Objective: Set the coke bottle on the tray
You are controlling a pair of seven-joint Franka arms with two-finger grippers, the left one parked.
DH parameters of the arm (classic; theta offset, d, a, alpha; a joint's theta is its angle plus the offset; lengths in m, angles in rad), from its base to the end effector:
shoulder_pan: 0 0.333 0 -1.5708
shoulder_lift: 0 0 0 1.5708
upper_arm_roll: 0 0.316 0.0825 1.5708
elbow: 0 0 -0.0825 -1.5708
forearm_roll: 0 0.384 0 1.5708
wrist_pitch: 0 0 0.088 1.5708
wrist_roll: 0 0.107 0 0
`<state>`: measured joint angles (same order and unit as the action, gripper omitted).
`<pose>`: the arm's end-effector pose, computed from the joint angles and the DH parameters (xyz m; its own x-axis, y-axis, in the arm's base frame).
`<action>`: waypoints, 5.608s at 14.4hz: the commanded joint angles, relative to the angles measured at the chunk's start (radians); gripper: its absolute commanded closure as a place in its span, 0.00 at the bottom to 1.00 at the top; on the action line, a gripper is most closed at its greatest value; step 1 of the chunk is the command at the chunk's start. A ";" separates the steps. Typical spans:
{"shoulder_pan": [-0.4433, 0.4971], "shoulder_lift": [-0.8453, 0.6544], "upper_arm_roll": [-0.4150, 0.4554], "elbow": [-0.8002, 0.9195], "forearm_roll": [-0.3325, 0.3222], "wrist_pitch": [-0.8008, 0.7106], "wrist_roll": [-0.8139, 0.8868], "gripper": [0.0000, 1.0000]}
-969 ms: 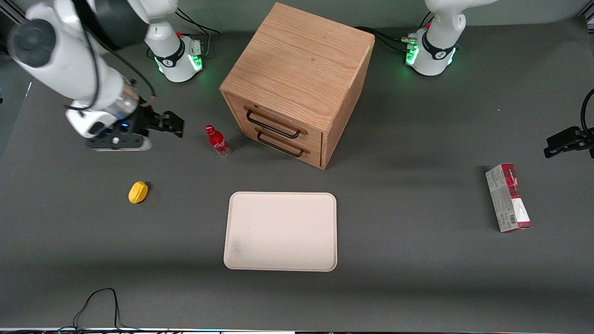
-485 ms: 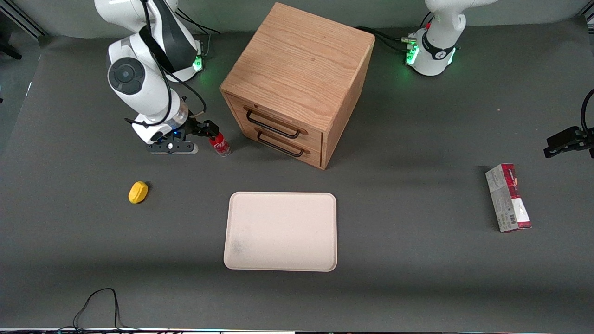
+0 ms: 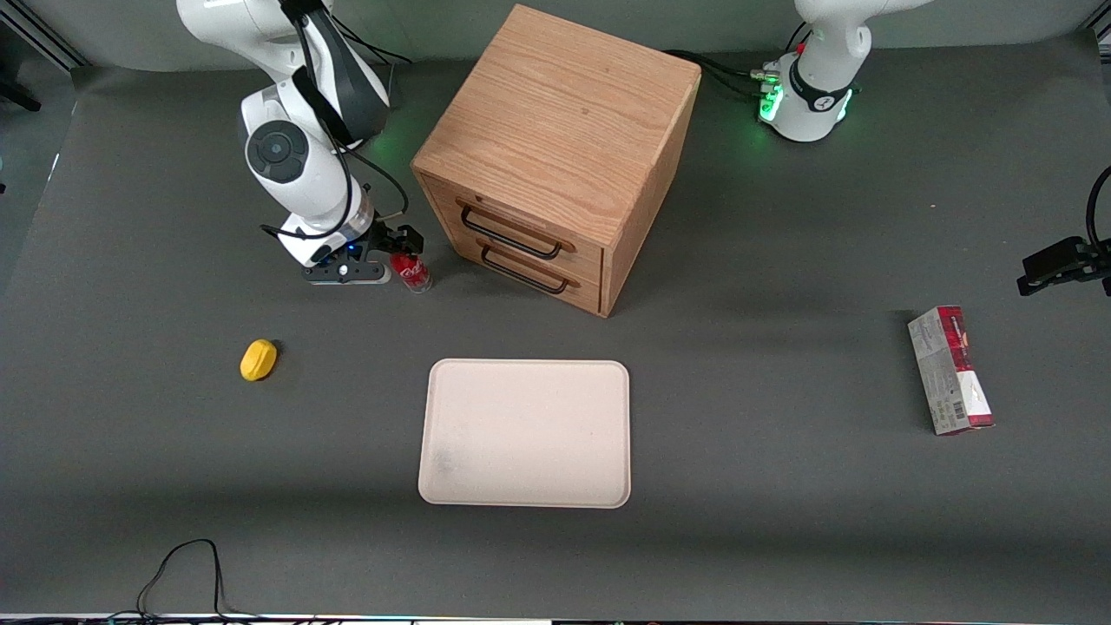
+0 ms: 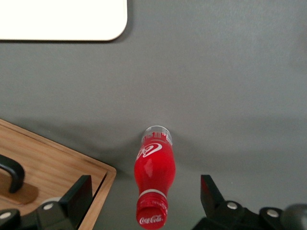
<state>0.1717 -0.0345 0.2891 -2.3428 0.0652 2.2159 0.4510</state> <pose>0.4371 0.2194 0.3392 0.9943 -0.0326 -0.1015 -0.0321 -0.9995 0.0066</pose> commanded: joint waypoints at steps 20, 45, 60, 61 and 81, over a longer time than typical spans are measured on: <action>-0.006 -0.028 0.027 -0.089 -0.008 0.027 0.028 1.00; -0.026 0.575 -0.005 1.420 -0.215 -0.782 -0.063 1.00; 0.029 0.852 0.013 1.290 -0.317 -0.263 -0.049 1.00; 0.028 0.858 0.013 1.289 -0.318 -0.254 -0.051 1.00; 0.012 0.877 0.012 1.212 -0.341 -0.140 0.055 0.00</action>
<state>0.1890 0.8640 0.2940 -1.1107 -0.2496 2.0652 0.4414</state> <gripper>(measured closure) 0.009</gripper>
